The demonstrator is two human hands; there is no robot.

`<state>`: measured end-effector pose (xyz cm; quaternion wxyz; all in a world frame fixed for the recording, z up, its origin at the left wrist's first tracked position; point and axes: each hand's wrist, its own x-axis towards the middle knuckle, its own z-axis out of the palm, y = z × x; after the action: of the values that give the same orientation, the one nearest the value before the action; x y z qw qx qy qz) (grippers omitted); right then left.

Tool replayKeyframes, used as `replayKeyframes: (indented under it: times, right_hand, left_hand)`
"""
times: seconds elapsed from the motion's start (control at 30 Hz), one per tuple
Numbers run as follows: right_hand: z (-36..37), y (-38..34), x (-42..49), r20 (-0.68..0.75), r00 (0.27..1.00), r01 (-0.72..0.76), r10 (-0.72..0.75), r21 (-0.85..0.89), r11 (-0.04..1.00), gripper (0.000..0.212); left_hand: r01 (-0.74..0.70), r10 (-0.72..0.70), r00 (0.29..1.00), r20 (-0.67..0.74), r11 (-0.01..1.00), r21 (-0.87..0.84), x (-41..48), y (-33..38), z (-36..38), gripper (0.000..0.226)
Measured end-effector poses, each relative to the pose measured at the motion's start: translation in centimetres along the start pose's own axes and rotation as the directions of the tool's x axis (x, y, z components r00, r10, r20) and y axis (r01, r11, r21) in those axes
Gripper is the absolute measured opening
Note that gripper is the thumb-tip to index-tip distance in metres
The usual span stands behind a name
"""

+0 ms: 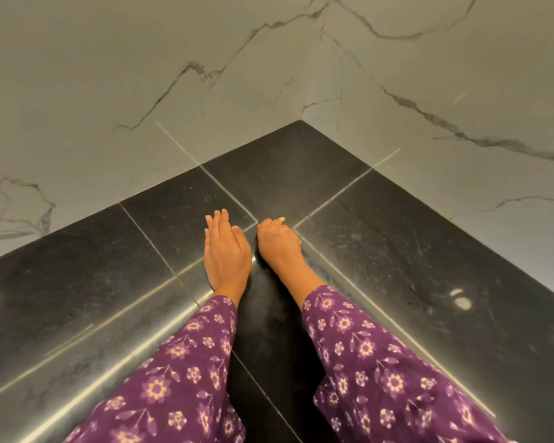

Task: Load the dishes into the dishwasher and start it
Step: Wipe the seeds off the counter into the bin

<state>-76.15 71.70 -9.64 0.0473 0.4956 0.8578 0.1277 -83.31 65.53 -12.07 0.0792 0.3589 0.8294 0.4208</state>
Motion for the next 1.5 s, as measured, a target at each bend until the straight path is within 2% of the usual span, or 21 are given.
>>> replayKeyframes:
  times: [0.07, 0.13, 0.17, 0.23, 0.27, 0.33, 0.37, 0.4, 0.47, 0.5, 0.57, 0.67, 0.73, 0.8, 0.93, 1.03, 1.1, 1.23, 1.3, 1.43, 1.5]
  right_hand:
    - [-0.8, 0.2, -0.1, -0.001, 1.000, 0.007, -0.007, 0.041, 0.999, 0.008]
    - [-0.9, 0.7, 0.0, 0.011, 0.997, 0.068, -0.071, 0.174, 0.982, 0.015]
    - [-1.1, 1.0, -0.2, 0.085, 0.993, 0.048, -0.079, 0.318, 0.947, 0.022]
    - [-1.4, 1.8, -1.1, 0.232, 0.973, -0.126, -0.005, 0.547, 0.827, 0.027]
    - [-1.8, 2.5, -1.9, 0.272, 0.960, -0.240, 0.069, 0.666, 0.706, 0.028]
    - [-2.4, 3.8, -3.9, 0.332, 0.918, -0.393, 0.218, 0.842, 0.371, 0.038]
    - [-2.6, 4.5, -4.9, 0.377, 0.887, -0.430, 0.267, 0.886, 0.176, 0.040]
    - [-2.8, 5.0, -6.0, 0.452, 0.848, -0.451, 0.277, 0.890, -0.069, 0.038]
    - [-3.0, 6.3, -8.7, 0.617, 0.772, -0.453, 0.155, 0.704, -0.547, 0.032]
    - [-3.2, 6.9, -10.3, 0.659, 0.750, -0.444, 0.064, 0.572, -0.689, 0.032]
    - [-3.4, 8.1, -13.3, 0.666, 0.739, -0.432, -0.100, 0.355, -0.829, 0.037]
    - [-3.9, 9.8, -19.0, 0.600, 0.754, -0.437, -0.267, 0.156, -0.886, 0.046]
    - [-4.1, 10.3, -23.3, 0.541, 0.756, -0.486, -0.368, 0.088, -0.869, 0.044]
    - [-3.9, 10.3, -28.4, 0.511, 0.722, -0.555, -0.467, 0.024, -0.831, 0.039]
    - [-0.5, 9.2, -39.0, 0.499, 0.607, -0.669, -0.618, -0.097, -0.736, 0.038]
    - [4.1, 7.8, -45.6, 0.514, 0.540, -0.644, -0.667, -0.258, -0.720, 0.038]
    - [7.2, 7.1, -48.9, 0.544, 0.516, -0.571, -0.661, -0.356, -0.739, 0.034]
    - [12.9, 7.1, -52.1, 0.696, 0.428, -0.350, -0.577, -0.461, -0.815, 0.023]
    - [15.6, 7.1, -53.2, 0.791, 0.352, -0.298, -0.501, -0.413, -0.861, 0.019]
    - [19.9, 6.7, -54.3, 0.946, 0.138, -0.280, -0.292, -0.245, -0.928, 0.009]
    - [21.7, 6.7, -54.9, 0.971, 0.083, -0.387, -0.224, -0.175, -0.905, 0.013]
  left_hand:
    - [0.014, -0.012, 1.000, 0.018, 0.997, -0.080, -0.1, 0.1, -0.3, 0.047]
    - [0.041, -0.034, 0.999, 0.040, 0.985, -0.171, -0.4, 0.2, -0.9, 0.046]
    - [0.052, -0.042, 0.998, 0.054, 0.976, -0.210, -0.6, 0.3, -1.2, 0.045]
    - [0.062, -0.041, 0.996, 0.085, 0.964, -0.257, -1.0, 0.3, -1.7, 0.043]
    - [0.052, -0.026, 0.995, 0.100, 0.963, -0.266, -1.3, 0.3, -2.0, 0.042]
    - [0.024, 0.012, 0.992, 0.125, 0.960, -0.280, -2.4, 0.6, -2.6, 0.039]
    - [0.006, 0.033, 0.991, 0.132, 0.958, -0.287, -3.1, 0.7, -2.9, 0.038]
    - [-0.017, 0.060, 0.989, 0.138, 0.956, -0.292, -4.1, 1.0, -3.2, 0.037]
    - [-0.091, 0.141, 0.978, 0.152, 0.951, -0.297, -6.7, 1.6, -3.9, 0.038]
    - [-0.137, 0.192, 0.968, 0.163, 0.944, -0.301, -8.2, 1.9, -4.2, 0.039]
    - [-0.218, 0.284, 0.942, 0.180, 0.924, -0.316, -10.9, 2.2, -4.6, 0.033]
    - [-0.248, 0.327, 0.915, 0.236, 0.918, -0.309, -15.1, 2.9, -5.1, 0.030]
    - [-0.273, 0.353, 0.893, 0.279, 0.918, -0.287, -17.5, 3.3, -5.4, 0.028]
    - [-0.353, 0.436, 0.842, 0.318, 0.890, -0.288, -20.0, 3.9, -5.3, 0.023]
    - [-0.517, 0.585, 0.699, 0.411, 0.811, -0.275, -24.9, 4.6, -5.1, 0.021]
    - [-0.700, 0.680, 0.519, 0.518, 0.686, -0.198, -26.6, 3.4, -4.8, 0.027]
    - [-0.765, 0.695, 0.439, 0.570, 0.622, -0.169, -27.0, 2.6, -4.7, 0.031]
    - [-0.765, 0.699, 0.446, 0.559, 0.622, -0.168, -26.8, 2.6, -4.2, 0.031]
    - [-0.756, 0.694, 0.453, 0.560, 0.631, -0.171, -26.8, 2.3, -3.9, 0.032]
    - [-0.756, 0.699, 0.446, 0.559, 0.629, -0.183, -26.6, 1.8, -3.6, 0.034]
    - [-0.753, 0.700, 0.443, 0.560, 0.629, -0.192, -26.6, 1.9, -3.5, 0.035]
